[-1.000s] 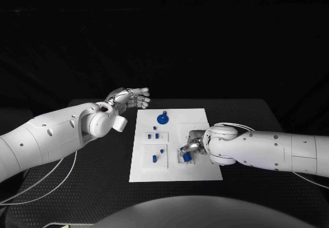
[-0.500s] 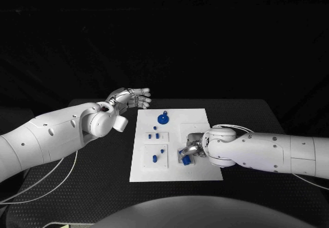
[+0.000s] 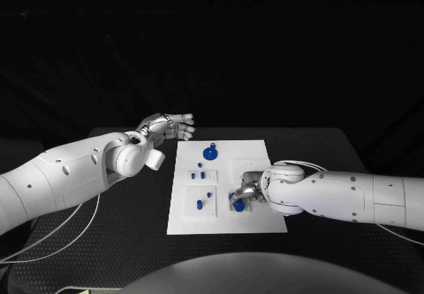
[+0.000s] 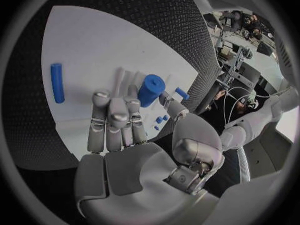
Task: Assemble the parts on the task board
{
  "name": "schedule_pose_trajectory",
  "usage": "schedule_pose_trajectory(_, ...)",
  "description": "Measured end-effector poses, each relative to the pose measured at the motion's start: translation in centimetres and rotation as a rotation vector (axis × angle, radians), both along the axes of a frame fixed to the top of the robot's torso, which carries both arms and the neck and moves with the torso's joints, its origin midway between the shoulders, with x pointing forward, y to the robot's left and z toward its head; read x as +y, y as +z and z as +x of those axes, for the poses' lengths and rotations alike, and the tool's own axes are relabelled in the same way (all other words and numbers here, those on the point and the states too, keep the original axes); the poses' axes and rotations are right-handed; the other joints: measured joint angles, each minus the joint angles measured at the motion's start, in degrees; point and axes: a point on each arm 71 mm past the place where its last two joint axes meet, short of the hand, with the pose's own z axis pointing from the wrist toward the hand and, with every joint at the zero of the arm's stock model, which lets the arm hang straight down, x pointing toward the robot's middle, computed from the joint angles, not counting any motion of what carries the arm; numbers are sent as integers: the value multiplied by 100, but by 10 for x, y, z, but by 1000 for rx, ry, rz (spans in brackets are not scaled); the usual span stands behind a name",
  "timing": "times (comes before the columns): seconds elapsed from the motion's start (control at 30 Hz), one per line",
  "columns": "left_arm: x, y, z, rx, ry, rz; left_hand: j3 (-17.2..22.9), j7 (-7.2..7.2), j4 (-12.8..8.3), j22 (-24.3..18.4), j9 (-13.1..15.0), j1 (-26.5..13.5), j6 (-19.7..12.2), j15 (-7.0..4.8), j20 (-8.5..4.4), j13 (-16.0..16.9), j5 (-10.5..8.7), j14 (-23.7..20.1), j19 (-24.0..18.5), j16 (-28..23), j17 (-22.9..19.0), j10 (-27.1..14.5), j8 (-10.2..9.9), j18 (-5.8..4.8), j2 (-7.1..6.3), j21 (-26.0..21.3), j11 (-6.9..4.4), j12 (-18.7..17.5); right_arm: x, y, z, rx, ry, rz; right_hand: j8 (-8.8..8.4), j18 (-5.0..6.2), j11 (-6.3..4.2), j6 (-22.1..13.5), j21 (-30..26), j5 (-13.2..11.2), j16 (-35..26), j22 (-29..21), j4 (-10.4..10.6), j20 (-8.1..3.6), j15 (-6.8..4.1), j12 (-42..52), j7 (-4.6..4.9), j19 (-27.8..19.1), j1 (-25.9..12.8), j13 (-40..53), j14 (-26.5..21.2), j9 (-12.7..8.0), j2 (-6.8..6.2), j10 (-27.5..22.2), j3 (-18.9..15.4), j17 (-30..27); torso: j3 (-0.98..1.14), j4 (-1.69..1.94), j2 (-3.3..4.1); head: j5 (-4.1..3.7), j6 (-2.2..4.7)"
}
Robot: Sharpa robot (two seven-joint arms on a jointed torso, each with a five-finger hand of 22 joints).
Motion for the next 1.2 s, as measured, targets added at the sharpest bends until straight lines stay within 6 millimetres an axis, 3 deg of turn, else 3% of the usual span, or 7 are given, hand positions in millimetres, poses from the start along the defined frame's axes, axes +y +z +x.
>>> schedule_pose_trajectory(0.13,0,0,0,0,0,1,0,0,0,0,0,0,0,0,0,-3,0,0,0,-7,1,0,0,-1,0,0,0,0,0,0,0,-2,-1,1,0,-23,0,0,0,0,0,0,-74,8,0,0,0,-8,-147,9,0,0,-11,0,-165,-4,-1,-1,0,-3,0)
schedule_pose_trajectory(0.4,0,0,0,1,1,2,0,0,0,1,0,0,0,0,0,-3,0,0,0,-23,5,0,0,-1,0,0,0,0,1,1,-1,-3,-2,9,0,-59,-20,-25,0,0,0,-7,-551,-45,-22,-23,5,-18,-476,32,-23,1,262,-21,-722,-11,-2,-2,0,-5,0)
schedule_pose_trajectory(0.5,0,0,0,1,0,2,0,0,0,5,0,0,0,0,0,-2,0,0,0,-23,5,0,0,-1,0,0,0,0,1,1,-2,-4,-3,10,0,-40,-20,-25,0,0,0,-7,-551,-64,-22,-23,5,-37,-485,32,-23,1,253,-21,-784,-11,-2,-2,0,-5,0)
schedule_pose_trajectory(0.6,0,0,0,2,0,2,0,0,0,4,0,0,0,0,0,-2,0,0,0,-23,5,0,0,-1,0,0,0,0,-2,2,-3,-3,-4,12,0,-39,-20,-36,0,0,0,-7,-574,-88,-38,-23,-6,-61,-503,47,-41,1,235,-21,-1065,-11,-1,-2,-1,-5,0)
schedule_pose_trajectory(0.83,2,-1,0,3,2,5,0,0,0,4,0,0,0,0,0,-2,0,0,0,-23,11,0,0,-3,0,0,0,0,-10,5,-10,5,3,33,0,-40,-21,-46,0,0,0,-15,-567,-116,-43,-46,-16,-90,-63,53,-63,2,202,-61,-1356,-20,-1,-3,-1,-5,0)
schedule_pose_trajectory(1.2,3,-2,-1,5,-1,10,0,0,0,11,0,30,0,0,0,-2,0,0,0,-22,29,-17,0,-4,30,0,-18,0,-26,10,-18,13,-2,52,0,-39,-21,-46,-22,0,0,-28,-568,-114,-42,-46,-17,-91,408,53,-63,-6,195,-61,-1386,-33,1,-10,-3,-12,0)
